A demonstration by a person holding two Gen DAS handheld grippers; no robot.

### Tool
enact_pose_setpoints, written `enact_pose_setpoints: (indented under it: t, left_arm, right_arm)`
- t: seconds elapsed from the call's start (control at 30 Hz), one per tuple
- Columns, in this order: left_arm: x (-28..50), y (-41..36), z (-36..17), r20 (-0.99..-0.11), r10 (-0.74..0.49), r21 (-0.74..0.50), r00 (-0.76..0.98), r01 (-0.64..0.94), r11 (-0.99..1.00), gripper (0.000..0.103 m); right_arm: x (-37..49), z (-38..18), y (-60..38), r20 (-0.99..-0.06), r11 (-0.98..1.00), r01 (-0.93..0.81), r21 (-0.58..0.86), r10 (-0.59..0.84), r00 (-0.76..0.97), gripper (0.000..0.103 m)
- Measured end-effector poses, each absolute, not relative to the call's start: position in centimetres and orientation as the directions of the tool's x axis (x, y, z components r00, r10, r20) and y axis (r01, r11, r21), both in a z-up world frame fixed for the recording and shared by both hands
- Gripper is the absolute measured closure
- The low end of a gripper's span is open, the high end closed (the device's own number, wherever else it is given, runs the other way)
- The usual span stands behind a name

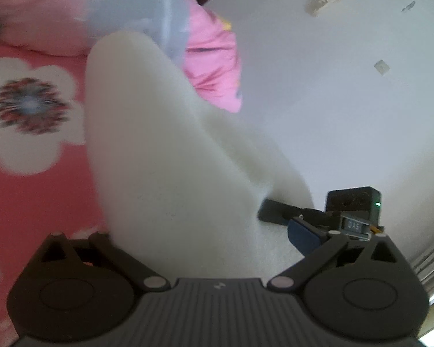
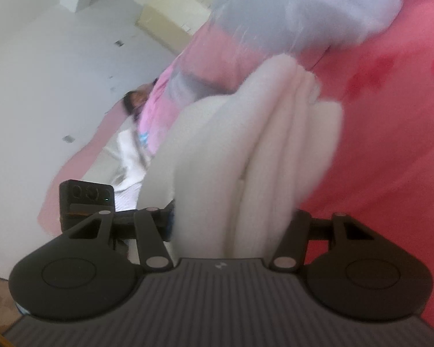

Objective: Fold towel

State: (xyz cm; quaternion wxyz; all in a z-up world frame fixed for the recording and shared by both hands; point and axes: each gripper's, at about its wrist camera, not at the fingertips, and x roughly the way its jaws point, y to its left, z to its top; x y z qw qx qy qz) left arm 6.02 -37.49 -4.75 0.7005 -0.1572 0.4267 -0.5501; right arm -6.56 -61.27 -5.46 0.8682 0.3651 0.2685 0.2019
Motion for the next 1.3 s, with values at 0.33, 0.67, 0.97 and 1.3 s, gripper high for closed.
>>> enact_pose_setpoints:
  t: [0.33, 0.67, 0.97, 1.3]
  left_arm:
    - [9.4, -55.5, -7.7, -0.312, -0.948, -0.741, -0.057, 0.639, 0.206, 0.001]
    - [14.2, -67.3, -12.6, -0.266, -0.960, -0.806, -0.086, 0.567, 0.172, 0.000]
    - [16.2, -70.4, -19.2, -0.329, -0.940, -0.804, -0.085, 0.548, 0.232, 0.003]
    - [15.9, -66.3, -19.1, -0.361, -0.928, -0.813, -0.097, 0.521, 0.261, 0.001]
  right_arm:
    - [-5.3, -0.4, -75.4, -0.495, 0.857, 0.025, 0.515, 0.273, 0.825, 0.048]
    - [1.9, -0.7, -85.8, -0.633, 0.953, 0.071, 0.295, 0.140, 0.762, 0.048]
    - [7.4, -7.2, -89.6, -0.715, 0.968, 0.148, 0.204, 0.044, 0.698, 0.040]
    - [2.4, -6.0, -91.7, -0.571, 0.889, 0.372, 0.267, -0.165, 0.804, 0.016]
